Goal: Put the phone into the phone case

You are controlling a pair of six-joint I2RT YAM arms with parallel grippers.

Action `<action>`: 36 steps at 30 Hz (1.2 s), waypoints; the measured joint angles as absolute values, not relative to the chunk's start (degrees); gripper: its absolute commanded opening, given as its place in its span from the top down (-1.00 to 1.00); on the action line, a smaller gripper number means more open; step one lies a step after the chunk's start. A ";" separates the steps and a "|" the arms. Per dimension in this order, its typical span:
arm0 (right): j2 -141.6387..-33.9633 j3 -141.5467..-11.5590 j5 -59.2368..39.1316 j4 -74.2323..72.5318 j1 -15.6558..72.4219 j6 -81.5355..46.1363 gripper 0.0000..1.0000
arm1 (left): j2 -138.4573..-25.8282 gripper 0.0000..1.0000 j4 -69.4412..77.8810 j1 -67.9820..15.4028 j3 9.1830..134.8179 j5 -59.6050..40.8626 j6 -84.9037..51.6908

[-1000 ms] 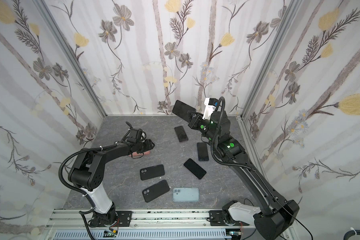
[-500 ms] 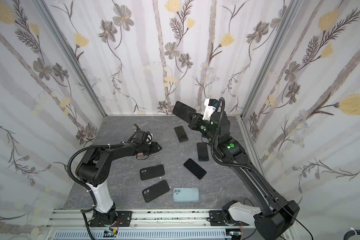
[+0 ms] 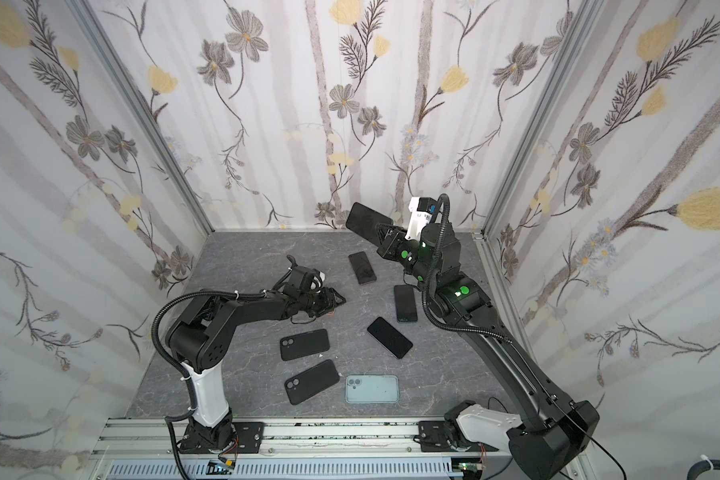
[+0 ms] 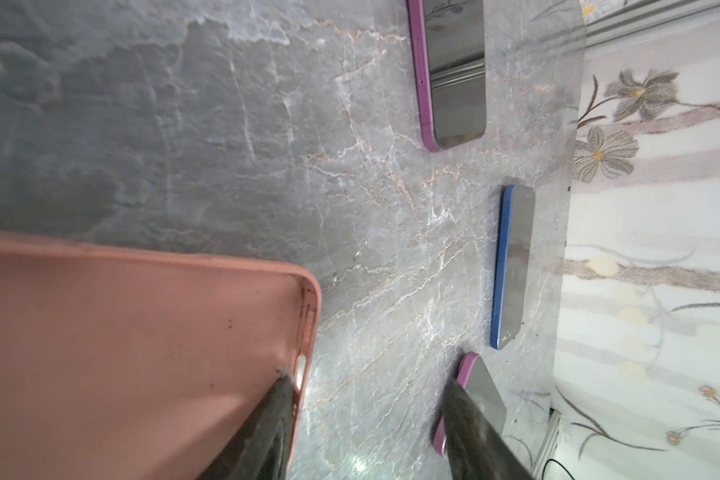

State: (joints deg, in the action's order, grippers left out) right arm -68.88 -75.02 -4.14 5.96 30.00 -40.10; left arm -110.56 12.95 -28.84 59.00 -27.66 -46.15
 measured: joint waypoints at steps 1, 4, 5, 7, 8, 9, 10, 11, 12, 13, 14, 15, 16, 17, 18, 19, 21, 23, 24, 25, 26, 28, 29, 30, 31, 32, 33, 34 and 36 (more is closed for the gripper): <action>-69.10 -75.22 -4.16 6.09 30.00 -40.10 1.00 | -110.54 -0.13 13.98 -28.86 59.00 -27.68 -47.22; -69.84 -75.77 -4.19 6.20 30.00 -40.49 1.00 | -110.08 -0.14 15.62 -28.88 59.42 -27.62 -49.63; -70.13 -75.96 -4.21 6.22 30.00 -40.51 1.00 | -109.67 -0.14 15.66 -28.88 59.70 -27.62 -49.78; -70.78 -76.49 -4.43 6.31 30.00 -41.01 1.00 | -108.07 -0.15 16.14 -28.38 60.47 -27.62 -50.11; -71.09 -76.75 -4.56 6.44 30.00 -41.12 1.00 | -107.09 -0.15 16.40 -27.88 60.77 -27.68 -50.13; -71.44 -77.12 -4.64 6.61 30.04 -41.25 1.00 | -105.95 -0.15 16.51 -27.09 60.97 -27.49 -50.11; -71.88 -77.47 -4.67 6.72 30.06 -41.54 1.00 | -104.53 -0.15 16.47 -25.89 61.01 -27.07 -50.09; -72.34 -77.80 -4.82 6.85 30.15 -41.54 1.00 | -103.39 -0.15 16.38 -24.82 61.01 -26.74 -49.98; -72.88 -78.19 -5.08 7.07 30.26 -41.60 1.00 | -101.80 -0.15 16.12 -23.27 61.01 -25.91 -49.54; -73.52 -78.48 -5.43 7.18 30.33 -41.87 1.00 | -100.25 -0.17 15.44 -21.78 61.01 -25.21 -49.10; -74.08 -78.72 -5.56 7.27 30.48 -41.98 1.00 | -99.00 -0.18 14.85 -20.49 61.01 -25.12 -48.18; -74.81 -78.85 -5.63 7.29 30.79 -42.04 1.00 | -97.49 -0.19 14.22 -18.87 61.01 -24.88 -46.96; -75.59 -78.96 -5.74 7.29 31.14 -42.30 1.00 | -96.20 -0.20 13.28 -17.41 61.01 -24.18 -45.67; -76.29 -79.00 -5.98 7.27 31.46 -42.57 1.00 | -95.09 -0.20 12.36 -16.10 61.01 -23.46 -44.31; -77.32 -79.07 -6.37 7.40 31.88 -42.61 1.00 | -94.02 -0.20 11.31 -14.59 61.01 -22.98 -42.72; -78.50 -79.18 -6.94 7.42 32.32 -42.89 1.00 | -93.17 -0.21 10.15 -13.30 60.99 -22.52 -41.17; -81.03 -79.35 -8.01 7.44 33.10 -43.07 1.00 | -91.72 -0.21 8.03 -11.27 60.80 -22.04 -38.28; -83.92 -79.53 -9.69 7.55 33.67 -43.51 1.00 | -90.45 -0.22 6.42 -9.69 60.14 -21.89 -35.38; -85.47 -79.66 -10.68 7.66 33.87 -43.55 1.00 | -89.95 -0.21 5.74 -9.08 59.70 -21.71 -33.98; -87.11 -79.85 -11.88 7.88 34.02 -43.88 1.00 | -89.65 -0.22 5.08 -8.51 59.33 -21.65 -32.73; -88.75 -80.09 -12.97 8.03 34.06 -43.94 1.00 | -89.56 -0.22 4.45 -8.01 59.07 -21.67 -31.53; -92.42 -80.53 -15.07 8.43 34.04 -44.51 1.00 | -89.56 -0.22 3.09 -7.18 58.67 -21.65 -29.39; -94.04 -80.60 -15.90 8.51 34.04 -44.53 1.00 | -89.58 -0.22 2.63 -6.96 58.43 -21.69 -28.36; -95.74 -80.60 -16.99 8.60 34.04 -44.84 1.00 | -89.76 -0.21 2.26 -6.76 58.19 -21.80 -27.46; -97.27 -80.62 -17.91 8.80 34.00 -45.04 1.00 | -90.11 -0.20 2.07 -6.68 57.95 -22.15 -26.65; -98.56 -80.62 -18.61 8.97 33.95 -45.36 1.00 | -90.56 -0.20 1.87 -6.66 57.78 -22.46 -25.96; -100.01 -80.66 -19.55 9.17 33.80 -45.58 1.00 | -91.22 -0.19 1.80 -6.66 57.58 -22.90 -25.43; -101.43 -80.79 -20.60 9.13 33.67 -45.95 1.00 | -91.94 -0.18 1.67 -6.61 57.47 -23.33 -25.23; -104.03 -81.23 -22.65 8.71 33.41 -46.72 1.00 | -93.58 -0.15 1.69 -6.55 57.47 -24.34 -24.84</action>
